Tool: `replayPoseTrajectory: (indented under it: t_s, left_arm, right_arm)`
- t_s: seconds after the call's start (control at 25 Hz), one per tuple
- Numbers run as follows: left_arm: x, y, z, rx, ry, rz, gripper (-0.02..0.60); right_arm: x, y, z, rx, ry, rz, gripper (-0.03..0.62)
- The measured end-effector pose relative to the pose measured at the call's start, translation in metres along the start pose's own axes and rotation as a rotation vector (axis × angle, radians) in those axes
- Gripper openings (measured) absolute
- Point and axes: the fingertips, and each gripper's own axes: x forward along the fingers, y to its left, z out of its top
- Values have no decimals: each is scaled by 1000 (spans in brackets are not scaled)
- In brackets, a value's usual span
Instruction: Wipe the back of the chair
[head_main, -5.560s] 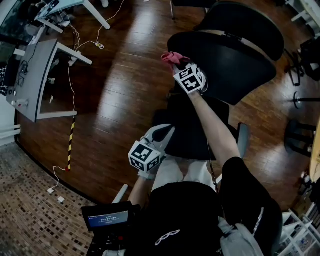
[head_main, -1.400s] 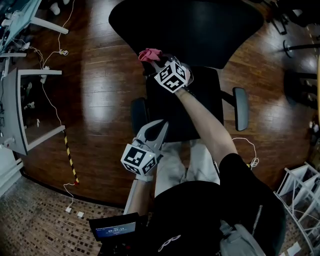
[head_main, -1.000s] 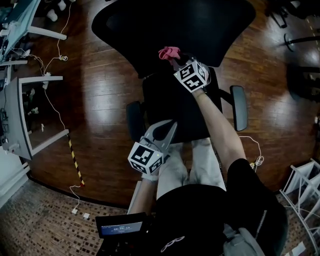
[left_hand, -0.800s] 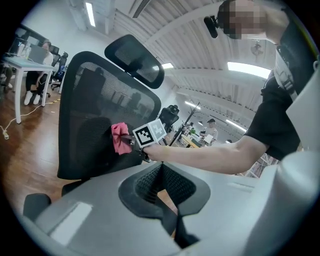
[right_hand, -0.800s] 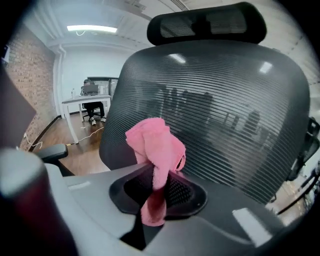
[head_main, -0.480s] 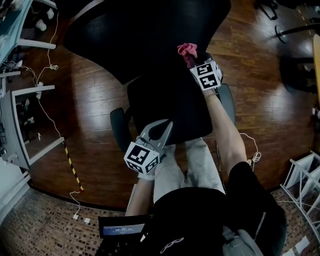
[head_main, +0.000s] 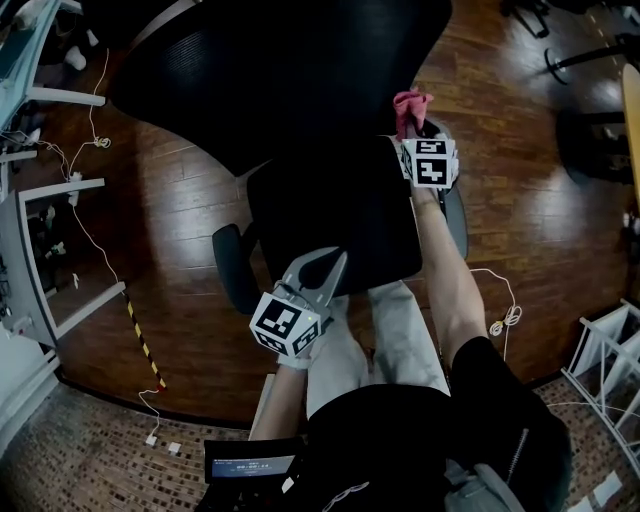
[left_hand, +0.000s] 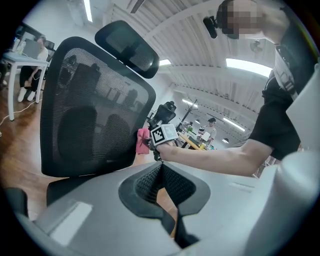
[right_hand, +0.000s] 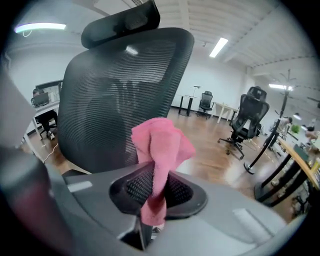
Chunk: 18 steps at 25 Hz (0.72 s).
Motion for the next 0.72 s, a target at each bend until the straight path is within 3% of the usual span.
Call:
replayPoseTrajectory:
  t_s: [0.72]
  left_arm:
    - [-68, 62, -45, -56, 0, 67, -9]
  right_arm:
    - [30, 204, 23, -192, -77, 233, 41]
